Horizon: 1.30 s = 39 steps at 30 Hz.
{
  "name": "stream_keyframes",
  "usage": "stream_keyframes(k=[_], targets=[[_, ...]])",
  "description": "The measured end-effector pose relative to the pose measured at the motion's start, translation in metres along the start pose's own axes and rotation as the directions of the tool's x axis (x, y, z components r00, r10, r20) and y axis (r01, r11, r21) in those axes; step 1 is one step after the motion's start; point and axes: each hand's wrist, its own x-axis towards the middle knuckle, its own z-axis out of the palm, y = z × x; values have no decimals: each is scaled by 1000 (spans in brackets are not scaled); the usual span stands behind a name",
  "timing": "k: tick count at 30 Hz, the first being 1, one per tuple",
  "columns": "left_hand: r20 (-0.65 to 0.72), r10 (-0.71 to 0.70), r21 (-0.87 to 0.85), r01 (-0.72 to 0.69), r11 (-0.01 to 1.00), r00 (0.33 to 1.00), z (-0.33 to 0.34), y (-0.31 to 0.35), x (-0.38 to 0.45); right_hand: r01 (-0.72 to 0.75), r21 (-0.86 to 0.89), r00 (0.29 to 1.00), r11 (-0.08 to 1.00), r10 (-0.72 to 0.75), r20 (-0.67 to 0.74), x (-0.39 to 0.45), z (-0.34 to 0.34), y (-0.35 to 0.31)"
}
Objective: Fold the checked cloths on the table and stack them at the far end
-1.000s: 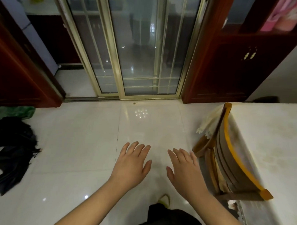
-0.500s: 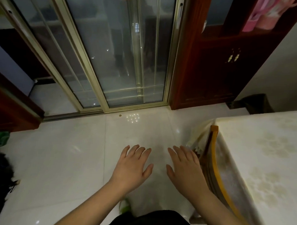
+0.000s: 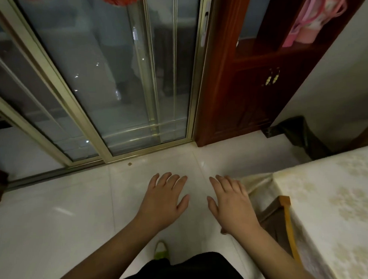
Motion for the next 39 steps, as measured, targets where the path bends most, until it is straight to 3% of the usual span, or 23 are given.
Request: stream_keyframes(k=[5,11,16,23,32,39], targets=[[37,84,7,-84,996,996,-17,-46,58,-99,-13,995,995,99,-4,53,1,-10],[72,202,-21,-201,979,977,-16,-55,126,-247,-2,968,969,247,30,87,5,7],[23,315,-33,-314,949,949,-10,-36,189,-349,-18,936,937,350,40,116,11,47],[118,410,9,-414,910,905,4,-4,289,-475,44,880,879,475,16,169,29,115],[92,534,-27,-534,845,841,0,59,406,-526,18,850,850,526,30,216,24,198],[27,684,-97,-679,727,729,12,115,470,-650,22,760,759,650,29,231,19,255]])
